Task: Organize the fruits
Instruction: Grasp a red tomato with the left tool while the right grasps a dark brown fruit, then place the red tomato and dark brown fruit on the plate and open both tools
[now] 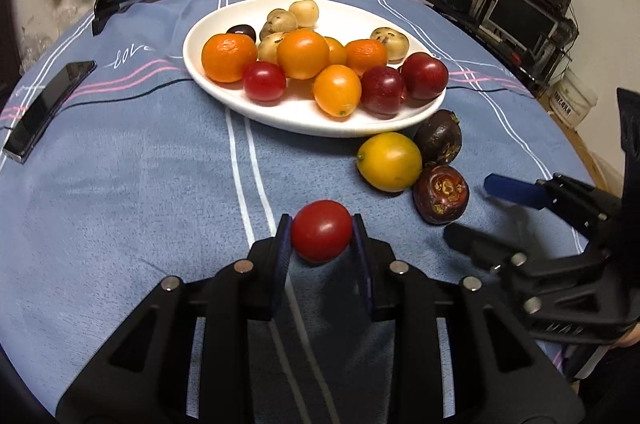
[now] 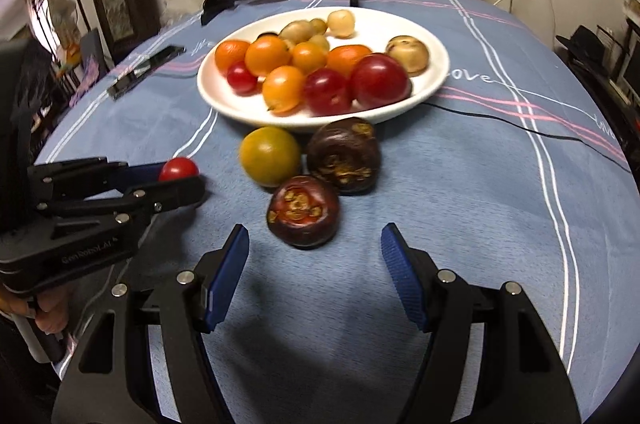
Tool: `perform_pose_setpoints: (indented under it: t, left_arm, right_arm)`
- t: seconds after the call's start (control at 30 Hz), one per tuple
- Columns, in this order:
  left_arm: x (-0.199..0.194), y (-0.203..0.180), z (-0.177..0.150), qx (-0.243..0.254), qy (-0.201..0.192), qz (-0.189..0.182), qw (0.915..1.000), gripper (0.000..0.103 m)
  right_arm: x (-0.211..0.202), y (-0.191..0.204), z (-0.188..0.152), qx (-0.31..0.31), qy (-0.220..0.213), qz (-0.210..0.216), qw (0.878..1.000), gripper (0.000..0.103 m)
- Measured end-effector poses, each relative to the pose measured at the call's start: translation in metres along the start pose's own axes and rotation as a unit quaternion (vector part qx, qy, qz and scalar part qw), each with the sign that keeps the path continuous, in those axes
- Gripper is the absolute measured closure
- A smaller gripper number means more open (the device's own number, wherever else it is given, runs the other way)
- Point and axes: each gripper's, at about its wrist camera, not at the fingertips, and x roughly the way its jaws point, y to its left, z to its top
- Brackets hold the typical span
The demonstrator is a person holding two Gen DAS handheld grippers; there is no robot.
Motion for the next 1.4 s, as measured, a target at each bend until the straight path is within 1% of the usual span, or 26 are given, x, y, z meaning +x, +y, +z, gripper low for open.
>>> perform_pose_setpoints:
  t: [0.13, 0.23, 0.33, 0.37, 0.4, 0.63, 0.83, 1.03, 1.2, 1.3, 1.4]
  left_arm:
    - [0.002, 0.004, -0.001, -0.014, 0.005, -0.005, 0.9999, 0.074]
    - [0.002, 0.005, -0.001, -0.017, 0.006, -0.005, 0.9998, 0.074]
    - [0.003, 0.007, -0.001, -0.022, 0.008, -0.01, 0.9997, 0.073]
    - [0.003, 0.007, -0.001, -0.023, 0.008, -0.012, 0.9996, 0.073]
    - [0.004, 0.008, -0.001, -0.024, 0.008, -0.012, 0.9996, 0.073]
    - [0.004, 0.011, -0.001, -0.035, 0.008, -0.024, 0.9991, 0.073]
    - [0.003, 0.007, -0.001, -0.025, 0.007, -0.011, 0.9996, 0.073]
    - [-0.003, -0.002, 0.004, -0.003, 0.004, 0.005, 1.0, 0.073]
    - [-0.017, -0.009, 0.027, 0.017, -0.021, 0.017, 0.9995, 0.073]
    - [-0.027, -0.014, 0.052, 0.024, -0.043, 0.02, 0.9986, 0.073]
    - [-0.031, -0.017, 0.08, 0.018, -0.066, 0.011, 0.9976, 0.073]
  right_arm:
    - [0.012, 0.006, 0.004, -0.004, 0.02, -0.006, 1.0, 0.034]
    - [0.017, 0.006, 0.008, 0.008, 0.026, -0.009, 1.0, 0.034]
    - [0.019, 0.007, 0.01, 0.01, 0.024, -0.014, 1.0, 0.047]
    - [0.019, 0.008, 0.011, 0.009, 0.023, -0.019, 1.0, 0.056]
    - [0.019, 0.008, 0.012, 0.008, 0.021, -0.017, 1.0, 0.06]
    - [0.009, -0.007, 0.007, 0.042, 0.005, 0.009, 0.999, 0.061]
    - [-0.009, -0.019, 0.0, 0.053, -0.009, 0.021, 0.998, 0.061]
    - [-0.034, -0.025, 0.006, 0.053, -0.044, 0.035, 0.997, 0.061]
    - [-0.049, -0.029, 0.02, 0.048, -0.073, 0.036, 0.995, 0.061]
    - [-0.052, -0.03, 0.034, 0.045, -0.089, 0.034, 0.994, 0.06]
    - [-0.051, -0.029, 0.05, 0.037, -0.105, 0.031, 0.993, 0.06]
